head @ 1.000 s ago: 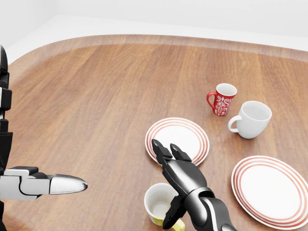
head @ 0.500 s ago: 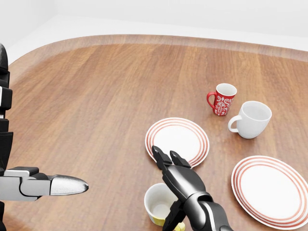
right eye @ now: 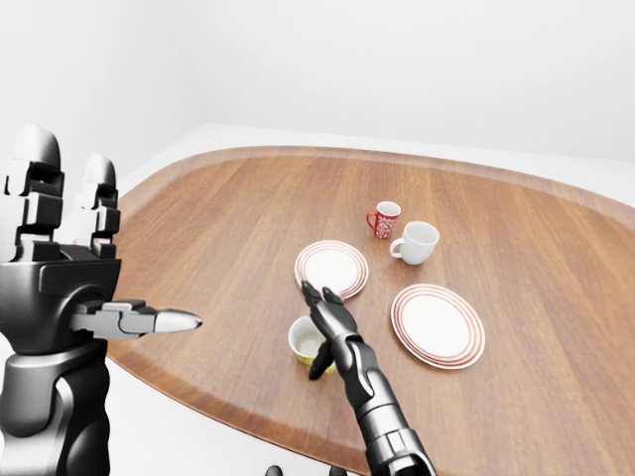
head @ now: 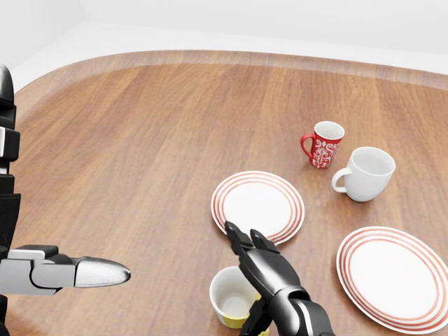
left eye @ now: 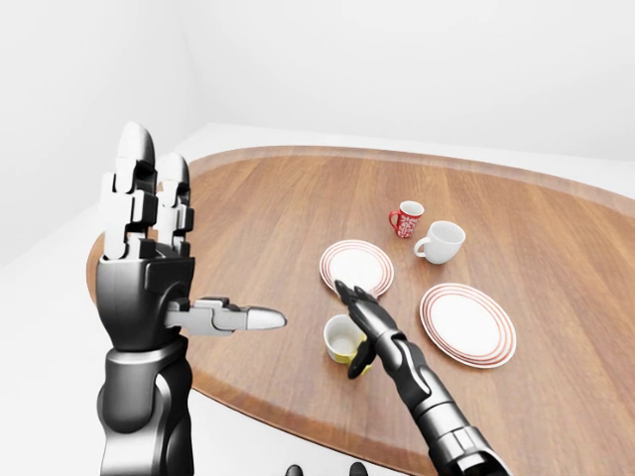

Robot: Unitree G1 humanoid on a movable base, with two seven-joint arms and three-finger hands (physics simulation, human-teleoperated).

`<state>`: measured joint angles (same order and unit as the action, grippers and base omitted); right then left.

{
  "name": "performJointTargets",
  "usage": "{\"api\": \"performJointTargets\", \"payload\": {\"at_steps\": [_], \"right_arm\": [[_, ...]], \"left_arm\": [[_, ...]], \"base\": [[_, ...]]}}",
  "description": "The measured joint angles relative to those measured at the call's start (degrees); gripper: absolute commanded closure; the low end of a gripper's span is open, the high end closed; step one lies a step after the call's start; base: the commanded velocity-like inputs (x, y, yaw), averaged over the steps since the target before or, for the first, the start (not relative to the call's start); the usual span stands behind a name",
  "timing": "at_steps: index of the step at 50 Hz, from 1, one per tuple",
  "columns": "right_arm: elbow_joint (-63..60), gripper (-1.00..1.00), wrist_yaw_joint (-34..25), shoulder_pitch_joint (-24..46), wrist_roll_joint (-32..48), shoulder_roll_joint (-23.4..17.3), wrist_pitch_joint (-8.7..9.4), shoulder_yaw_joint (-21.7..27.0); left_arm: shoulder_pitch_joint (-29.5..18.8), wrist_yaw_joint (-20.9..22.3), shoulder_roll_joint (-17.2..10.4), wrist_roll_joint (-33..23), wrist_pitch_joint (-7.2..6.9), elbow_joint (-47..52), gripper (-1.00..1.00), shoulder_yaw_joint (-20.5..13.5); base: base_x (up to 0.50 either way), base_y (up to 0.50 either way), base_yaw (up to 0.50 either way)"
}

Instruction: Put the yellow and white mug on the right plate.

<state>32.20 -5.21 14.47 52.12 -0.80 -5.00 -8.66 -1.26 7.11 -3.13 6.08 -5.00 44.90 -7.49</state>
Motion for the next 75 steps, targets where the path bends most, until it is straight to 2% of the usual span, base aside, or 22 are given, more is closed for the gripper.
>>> {"api": "performJointTargets", "payload": {"at_steps": [28, 29, 30, 31, 51, 62, 68, 75], "right_arm": [[6.67, -1.0, 2.67, 1.61, -0.53, -0.02, 0.0, 0.03], [6.9, 0.22, 2.77, 1.65, -0.52, -0.03, 0.0, 0.02], [7.13, 0.9, 2.89, 1.71, -0.51, -0.04, 0.0, 0.03], [7.38, 1.0, 3.0, 1.76, -0.49, -0.04, 0.0, 0.02], [8.7, 1.0, 3.39, 1.78, -1.58, -0.06, 0.0, -0.04], [4.58, 1.0, 1.51, 0.91, -1.48, -0.5, 0.04, 0.41], [0.57, 1.0, -0.73, 0.78, -1.68, -1.16, 0.61, 1.22], [-5.22, 1.0, -3.97, 0.59, -2.05, -2.33, 2.2, 2.58]], "left_arm": [[0.17, 0.17, 0.15, -0.38, 0.0, -0.35, -1.0, 0.39], [0.18, 0.18, 0.15, -0.4, 0.0, -0.37, -1.0, 0.41], [0.19, 0.18, 0.16, -0.41, 0.0, -0.39, -1.0, 0.43], [0.19, 0.19, 0.16, -0.42, 0.0, -0.41, -1.0, 0.44], [0.22, 0.25, 0.18, -0.44, 0.0, -0.62, -1.0, 0.42], [0.25, 0.22, 0.18, -0.4, 0.0, -0.39, -1.0, 0.36], [0.18, 0.19, 0.16, -0.35, 0.0, -0.26, -1.0, 0.3], [0.19, 0.15, 0.18, -0.36, 0.0, -0.34, -1.0, 0.36]], "base": [[0.0, 0.0, 0.0], [0.0, 0.0, 0.0], [0.0, 0.0, 0.0], [0.0, 0.0, 0.0], [0.0, 0.0, 0.0], [0.0, 0.0, 0.0], [0.0, 0.0, 0.0], [0.0, 0.0, 0.0]]}}
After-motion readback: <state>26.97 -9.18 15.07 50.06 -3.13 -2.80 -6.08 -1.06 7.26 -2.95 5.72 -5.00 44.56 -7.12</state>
